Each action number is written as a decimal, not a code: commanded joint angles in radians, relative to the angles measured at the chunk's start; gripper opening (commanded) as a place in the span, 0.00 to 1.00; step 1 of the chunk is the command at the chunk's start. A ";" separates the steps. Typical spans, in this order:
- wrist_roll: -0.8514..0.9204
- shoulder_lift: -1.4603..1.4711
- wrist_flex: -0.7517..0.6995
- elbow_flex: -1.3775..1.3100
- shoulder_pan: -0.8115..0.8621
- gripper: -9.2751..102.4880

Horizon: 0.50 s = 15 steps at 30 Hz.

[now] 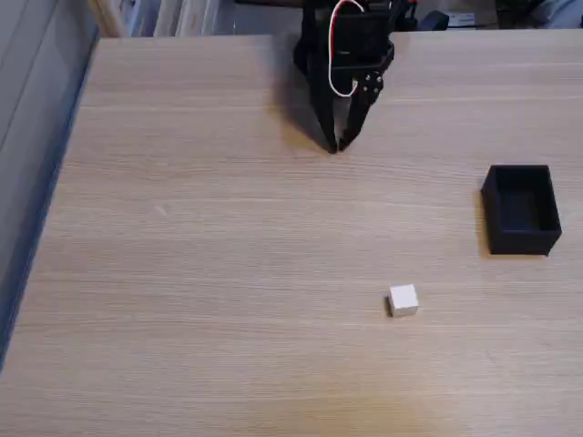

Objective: Pick a white block and place it in the black box.

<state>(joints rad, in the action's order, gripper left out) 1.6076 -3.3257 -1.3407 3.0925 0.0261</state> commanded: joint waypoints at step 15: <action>-0.005 -0.006 -0.006 0.015 -0.011 0.08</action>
<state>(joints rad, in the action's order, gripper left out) 1.6076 -3.3257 -1.3407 3.0925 0.0261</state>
